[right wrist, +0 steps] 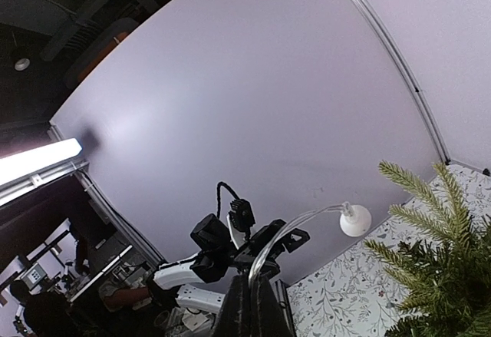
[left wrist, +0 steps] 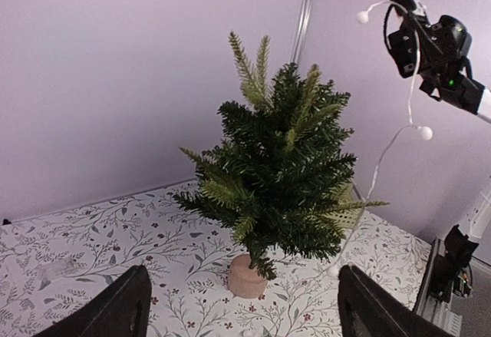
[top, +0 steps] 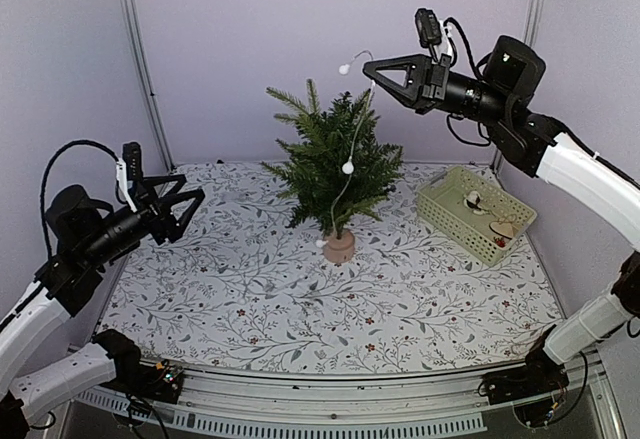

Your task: Decorate the small christmas tree

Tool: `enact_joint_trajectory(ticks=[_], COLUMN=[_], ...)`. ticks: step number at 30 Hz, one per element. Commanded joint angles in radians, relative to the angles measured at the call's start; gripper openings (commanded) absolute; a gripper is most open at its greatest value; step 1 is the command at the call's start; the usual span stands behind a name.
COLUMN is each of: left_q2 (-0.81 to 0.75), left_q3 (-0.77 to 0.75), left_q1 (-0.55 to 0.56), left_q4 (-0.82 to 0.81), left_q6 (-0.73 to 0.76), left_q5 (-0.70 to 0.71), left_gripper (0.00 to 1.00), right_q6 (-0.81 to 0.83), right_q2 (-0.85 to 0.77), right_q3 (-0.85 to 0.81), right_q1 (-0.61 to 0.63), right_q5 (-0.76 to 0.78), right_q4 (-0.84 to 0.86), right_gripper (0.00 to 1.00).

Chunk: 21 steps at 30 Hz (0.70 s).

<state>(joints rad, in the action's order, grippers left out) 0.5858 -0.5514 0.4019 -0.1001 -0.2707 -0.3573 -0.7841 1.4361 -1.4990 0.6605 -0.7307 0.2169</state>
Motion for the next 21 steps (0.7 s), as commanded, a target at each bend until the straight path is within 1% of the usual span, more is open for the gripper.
enact_joint_trajectory(ticks=[1,7,10,11,12,17,19,21], left_q2=[-0.009,-0.058,-0.038,-0.019,0.006,0.196,0.272,0.340], left_q3=[0.016,0.032,0.024,0.020,0.014,-0.051,-0.067,-0.077], left_q1=[0.063,0.200,0.299,0.338,0.382,0.613,0.659,0.669], left_q4=[-0.024,-0.053,-0.070,-0.082,-0.088,-0.113,-0.175,-0.245], left_q6=[0.068,0.130,0.164,0.179,0.197,0.342,0.356,0.345], left_q5=[-0.033,-0.047,-0.013,-0.006,0.032,0.258,0.305,0.311], left_gripper=[0.85,0.85,0.84,0.84,0.84,0.81,0.79,0.77], right_q6=[-0.151,-0.143,-0.175,-0.188,-0.190,-0.157,-0.150,-0.142], right_q2=[0.039,0.052,0.055,0.057,0.063,0.073,0.086,0.095], right_q3=[-0.047,-0.085,-0.059,-0.066,-0.074,-0.106,-0.131,-0.154], right_q1=[-0.003,-0.007,-0.004,-0.001,0.006,0.043,0.067,0.092], right_q5=[-0.103,-0.082,-0.106,-0.119,-0.129,-0.155,-0.173,-0.187], right_q4=[0.124,0.128,0.203,0.210,0.207,0.208,0.211,0.211], right_gripper=[0.00,0.00,0.00,0.00,0.00,0.00,0.00,0.00])
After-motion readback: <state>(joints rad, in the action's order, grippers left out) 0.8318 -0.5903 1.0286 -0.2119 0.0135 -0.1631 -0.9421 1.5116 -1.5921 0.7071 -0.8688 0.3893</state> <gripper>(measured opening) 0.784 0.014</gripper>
